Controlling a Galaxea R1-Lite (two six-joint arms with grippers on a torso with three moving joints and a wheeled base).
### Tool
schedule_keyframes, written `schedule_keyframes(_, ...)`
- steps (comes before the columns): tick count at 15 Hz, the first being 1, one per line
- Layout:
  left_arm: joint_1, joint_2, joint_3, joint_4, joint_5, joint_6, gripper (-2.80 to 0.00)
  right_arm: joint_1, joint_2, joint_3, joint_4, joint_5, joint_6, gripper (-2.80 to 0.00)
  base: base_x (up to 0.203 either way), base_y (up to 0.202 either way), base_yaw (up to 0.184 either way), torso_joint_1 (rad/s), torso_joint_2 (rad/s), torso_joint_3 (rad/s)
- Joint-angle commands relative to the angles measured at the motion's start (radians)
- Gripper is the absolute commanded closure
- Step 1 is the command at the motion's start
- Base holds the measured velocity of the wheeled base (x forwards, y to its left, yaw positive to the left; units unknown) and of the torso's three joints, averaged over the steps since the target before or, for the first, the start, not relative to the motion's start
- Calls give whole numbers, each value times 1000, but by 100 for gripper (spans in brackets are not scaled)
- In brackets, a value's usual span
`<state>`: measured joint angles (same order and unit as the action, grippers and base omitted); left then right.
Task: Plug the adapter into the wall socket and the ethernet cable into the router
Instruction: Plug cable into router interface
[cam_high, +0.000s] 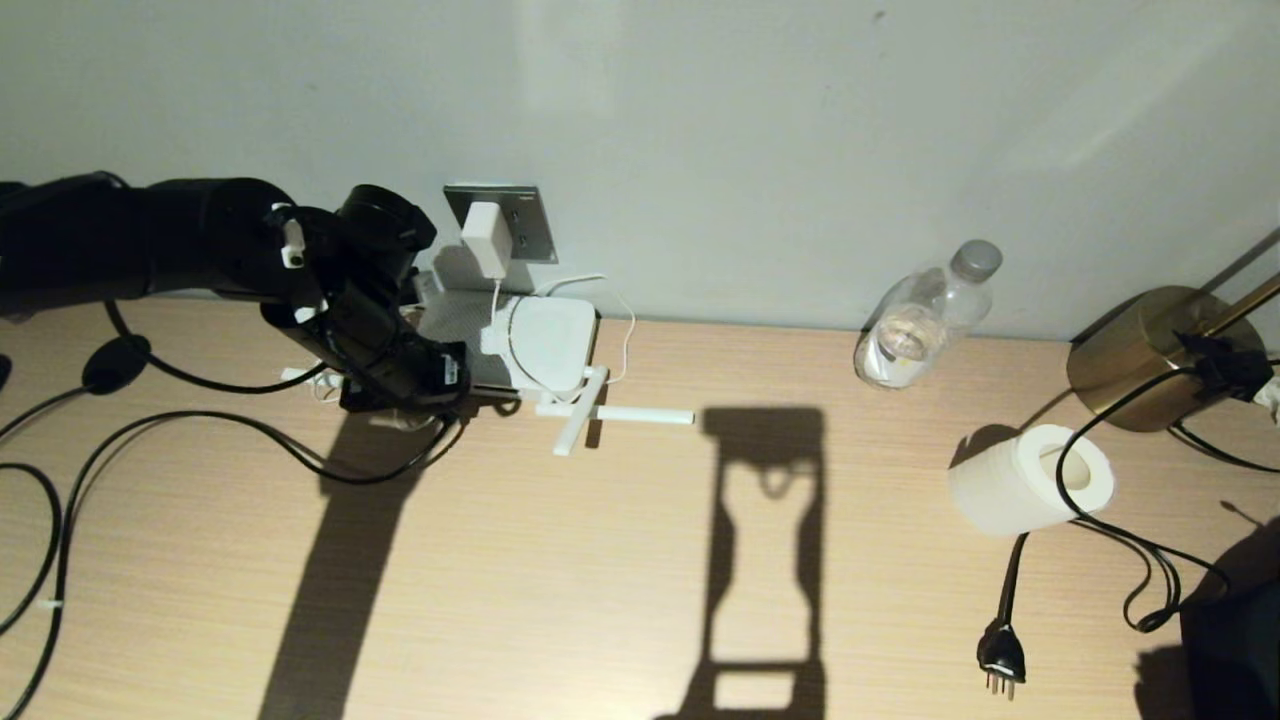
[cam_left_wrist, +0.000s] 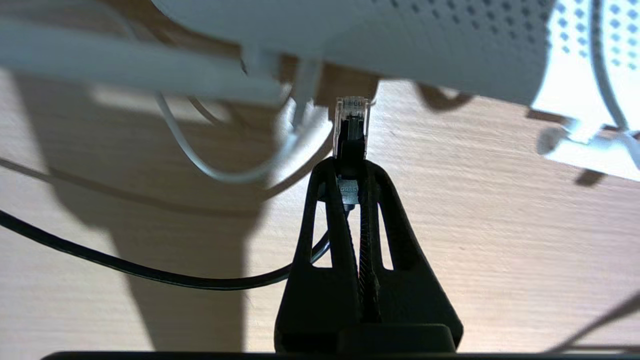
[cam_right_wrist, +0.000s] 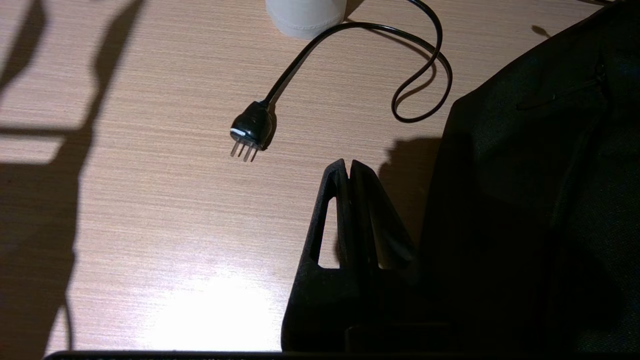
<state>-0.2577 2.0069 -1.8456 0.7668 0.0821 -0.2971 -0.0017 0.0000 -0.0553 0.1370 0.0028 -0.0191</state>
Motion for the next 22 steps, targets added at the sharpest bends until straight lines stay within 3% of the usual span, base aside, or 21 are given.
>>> schedule_keyframes(1,-17,-22,9,5,2,-26,0,0,2,0,1,0,-1,0,0,0,0,0,0,0)
schedule_keyframes(12,-64,-9,32,-52,100,-69,0,0,2,0,1,0,-1,0,0,0,0,0,0,0)
schedule_keyframes(15,-71,-11,96,-135,131,-68,0,0,1,0,1,0,-1,0,0,0,0,0,0,0)
schedule_keyframes(22,-72,-13,118,-155,136,-70,0,0,2,0,1,0,-1,0,0,0,0,0,0,0)
